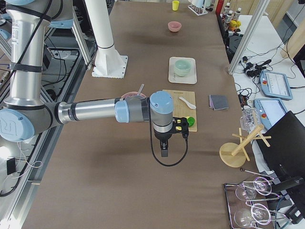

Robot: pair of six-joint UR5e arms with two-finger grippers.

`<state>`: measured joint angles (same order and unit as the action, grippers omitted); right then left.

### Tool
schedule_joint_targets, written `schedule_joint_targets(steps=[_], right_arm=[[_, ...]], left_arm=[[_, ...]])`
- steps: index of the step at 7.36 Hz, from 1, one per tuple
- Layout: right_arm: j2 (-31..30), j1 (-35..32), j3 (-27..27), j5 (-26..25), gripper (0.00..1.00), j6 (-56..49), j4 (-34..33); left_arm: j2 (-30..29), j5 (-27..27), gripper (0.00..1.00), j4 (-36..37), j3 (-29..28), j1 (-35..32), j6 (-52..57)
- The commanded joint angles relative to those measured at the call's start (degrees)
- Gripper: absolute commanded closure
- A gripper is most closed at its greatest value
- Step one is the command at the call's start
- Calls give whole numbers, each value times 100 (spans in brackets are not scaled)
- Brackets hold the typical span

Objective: Stack pink bowl on green and place spoon

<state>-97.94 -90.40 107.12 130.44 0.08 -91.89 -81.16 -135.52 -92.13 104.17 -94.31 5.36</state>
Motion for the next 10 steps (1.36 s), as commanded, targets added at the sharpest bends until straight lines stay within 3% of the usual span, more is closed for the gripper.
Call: schedule_joint_targets(steps=[1,4,6,8,10], right_arm=[[56,13,54,104,0,-17,4],[205,14,72,122,0,71,4],[118,14,160,157,0,-16,179],[-189,14,3,175,0,36,1396],[-173,66,-42,306,0,132,1543]], left_arm=[[73,-18,1,-93,42,0,17],[-425,34,1,-103,60,17,53],[-1196,-27,1,-339,-210,87,18],[-1271,-184,1,-401,-335,132,-123],[-1035,-194,1,-1292,-449,132,-44]])
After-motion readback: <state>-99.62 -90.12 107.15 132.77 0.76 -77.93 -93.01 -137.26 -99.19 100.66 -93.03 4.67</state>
